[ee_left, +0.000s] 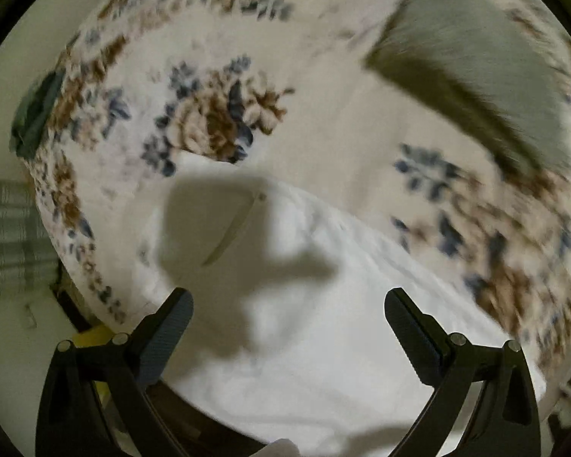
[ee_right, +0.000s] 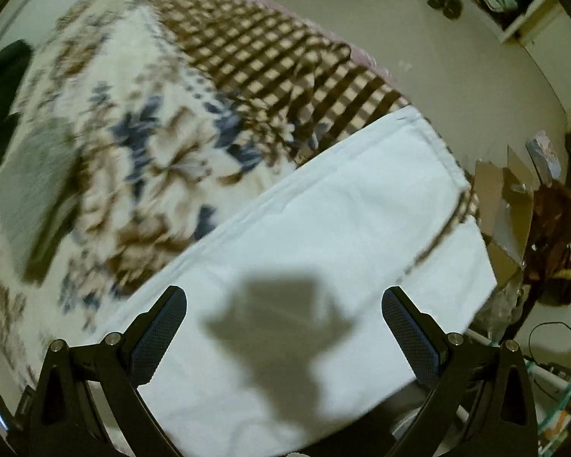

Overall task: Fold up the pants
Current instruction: 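Grasp the white trousers' waistband with the left tool while the right tool grasps the hem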

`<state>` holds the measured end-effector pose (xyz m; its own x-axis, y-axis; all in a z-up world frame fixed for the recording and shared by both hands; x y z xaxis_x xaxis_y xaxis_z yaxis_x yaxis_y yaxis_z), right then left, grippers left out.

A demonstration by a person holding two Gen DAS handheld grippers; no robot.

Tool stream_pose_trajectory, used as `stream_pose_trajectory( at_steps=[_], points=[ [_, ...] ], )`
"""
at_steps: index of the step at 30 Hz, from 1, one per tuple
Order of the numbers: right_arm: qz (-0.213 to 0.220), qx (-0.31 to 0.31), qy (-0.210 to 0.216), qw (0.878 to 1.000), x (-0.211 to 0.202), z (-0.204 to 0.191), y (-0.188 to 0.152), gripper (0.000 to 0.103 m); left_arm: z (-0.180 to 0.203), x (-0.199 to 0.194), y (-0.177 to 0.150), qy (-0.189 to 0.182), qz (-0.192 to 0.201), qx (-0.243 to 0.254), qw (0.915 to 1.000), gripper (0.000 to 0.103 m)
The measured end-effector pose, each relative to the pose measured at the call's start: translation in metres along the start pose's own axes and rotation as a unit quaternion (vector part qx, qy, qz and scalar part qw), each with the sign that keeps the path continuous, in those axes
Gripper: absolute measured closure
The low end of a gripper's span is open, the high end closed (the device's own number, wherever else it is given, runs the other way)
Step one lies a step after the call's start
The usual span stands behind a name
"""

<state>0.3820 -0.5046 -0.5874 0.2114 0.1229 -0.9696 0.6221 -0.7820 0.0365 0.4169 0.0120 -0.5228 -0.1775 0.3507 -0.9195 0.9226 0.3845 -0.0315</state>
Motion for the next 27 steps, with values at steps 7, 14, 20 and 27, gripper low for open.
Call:
stream_pose_trajectory(
  at_steps=[7,14,20,27],
  points=[
    [-0.030,0.054,-0.032,0.998,0.091,0.027,0.045,0.000,0.048,0.082,0.047,0.020,-0.069,-0.023,0.9971,0.013],
    [-0.076,0.115,-0.030,0.990,0.152,0.052,0.063,0.002,0.050,0.082,0.037,-0.019,-0.062,-0.046,0.9968,0.021],
    [-0.070,0.134,0.019,0.988,0.154,0.060,0.058,0.065,0.017,0.039,0.012,-0.129,-0.008,-0.080,0.9883,0.100],
    [-0.032,0.082,0.052,0.995,0.100,0.049,0.032,0.098,-0.021,-0.029,-0.038,-0.182,0.053,-0.073,0.9792,0.101]
  ],
)
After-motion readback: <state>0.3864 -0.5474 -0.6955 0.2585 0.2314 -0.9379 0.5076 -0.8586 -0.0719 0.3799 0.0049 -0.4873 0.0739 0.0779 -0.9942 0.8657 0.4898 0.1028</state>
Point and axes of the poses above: each gripper's, at about its wrist camera, not at the fingertips, and x roughly the way its jaws point, z to its right, y to its top, the point moved 4 cm from there along x, roughly the way its jaws point, and after that the axes turned 15 degrees about y, right-handed, at the moved point
